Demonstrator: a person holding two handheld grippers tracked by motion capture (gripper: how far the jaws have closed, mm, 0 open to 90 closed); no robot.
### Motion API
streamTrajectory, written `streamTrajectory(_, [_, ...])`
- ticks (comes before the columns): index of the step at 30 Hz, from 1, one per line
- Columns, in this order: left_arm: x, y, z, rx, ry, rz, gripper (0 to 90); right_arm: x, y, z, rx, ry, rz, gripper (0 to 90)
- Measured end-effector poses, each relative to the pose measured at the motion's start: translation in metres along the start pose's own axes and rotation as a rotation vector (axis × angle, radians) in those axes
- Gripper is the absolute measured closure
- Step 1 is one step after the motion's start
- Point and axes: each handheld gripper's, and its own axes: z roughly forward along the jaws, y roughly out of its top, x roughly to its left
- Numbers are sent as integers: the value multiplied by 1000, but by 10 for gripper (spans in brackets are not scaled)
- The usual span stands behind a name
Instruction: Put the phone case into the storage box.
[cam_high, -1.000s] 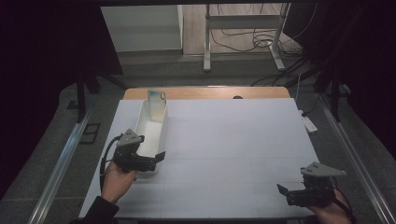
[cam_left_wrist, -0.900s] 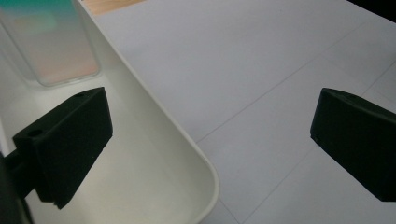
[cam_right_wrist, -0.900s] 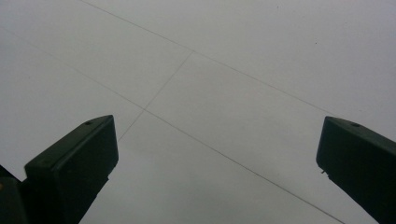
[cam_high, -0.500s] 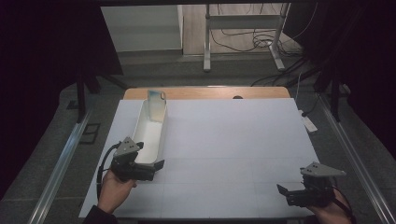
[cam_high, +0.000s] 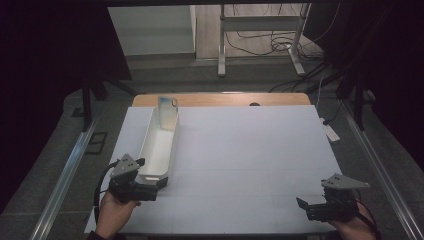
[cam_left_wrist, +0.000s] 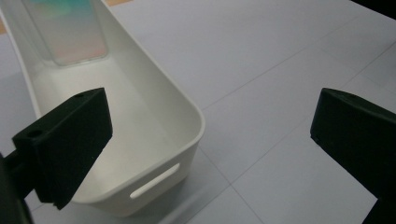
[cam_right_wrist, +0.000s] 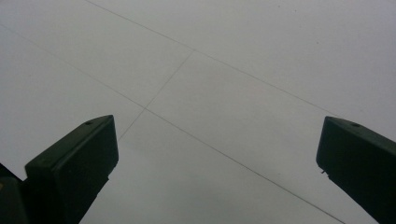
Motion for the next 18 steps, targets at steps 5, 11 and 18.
streamTrajectory(5, [0,-6,-7,-3,18,-14,0,0,0,0,3,-1,-2,0])
streamTrajectory(11, [0,-15,-15,4,45,-26,0,0,0,0,3,-2,-2,0])
streamTrajectory(18, [0,-24,-21,17,64,-33,0,0,0,0,4,-3,-3,0])
